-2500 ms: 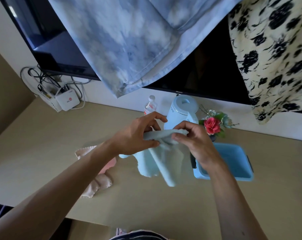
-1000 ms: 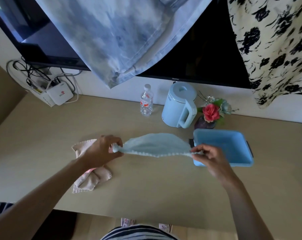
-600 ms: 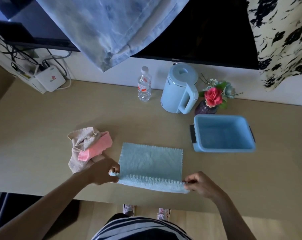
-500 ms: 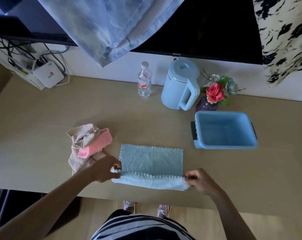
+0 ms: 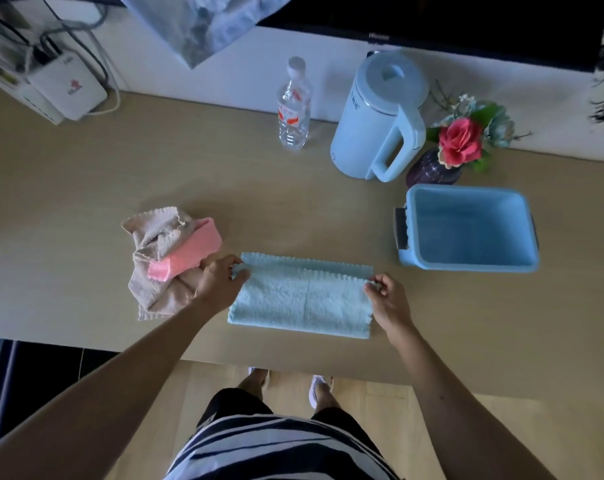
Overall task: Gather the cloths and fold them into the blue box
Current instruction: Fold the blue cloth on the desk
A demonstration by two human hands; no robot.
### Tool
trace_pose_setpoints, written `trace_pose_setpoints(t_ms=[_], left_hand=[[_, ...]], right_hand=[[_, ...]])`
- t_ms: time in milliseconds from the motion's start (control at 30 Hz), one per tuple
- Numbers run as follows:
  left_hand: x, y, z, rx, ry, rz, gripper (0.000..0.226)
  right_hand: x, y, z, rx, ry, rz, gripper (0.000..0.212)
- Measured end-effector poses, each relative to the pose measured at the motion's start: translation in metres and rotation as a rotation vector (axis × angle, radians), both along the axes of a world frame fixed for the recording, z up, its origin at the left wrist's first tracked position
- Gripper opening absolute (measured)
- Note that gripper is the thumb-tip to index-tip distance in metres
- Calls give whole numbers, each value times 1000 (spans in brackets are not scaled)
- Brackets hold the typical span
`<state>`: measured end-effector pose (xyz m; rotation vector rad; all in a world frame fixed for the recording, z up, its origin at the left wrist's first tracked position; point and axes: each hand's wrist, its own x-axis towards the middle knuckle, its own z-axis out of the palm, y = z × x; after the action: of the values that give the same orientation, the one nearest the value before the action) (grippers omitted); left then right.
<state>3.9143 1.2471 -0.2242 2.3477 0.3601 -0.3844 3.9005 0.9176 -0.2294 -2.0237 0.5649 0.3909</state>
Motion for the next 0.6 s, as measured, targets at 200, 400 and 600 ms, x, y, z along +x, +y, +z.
trace_pose_setpoints(t_ms=[200,400,600], left_hand=[[6,-3,-8,23,-14,71,18],[15,-12,-10,42,-1,110,24],[2,-17,-14,145,-147,45,30]], right_hand=[[12,4,-16,-50,-49,-32,7],[18,2,-27,-88,-118,-71,7],[8,5,-21,-350,-319,20,30]])
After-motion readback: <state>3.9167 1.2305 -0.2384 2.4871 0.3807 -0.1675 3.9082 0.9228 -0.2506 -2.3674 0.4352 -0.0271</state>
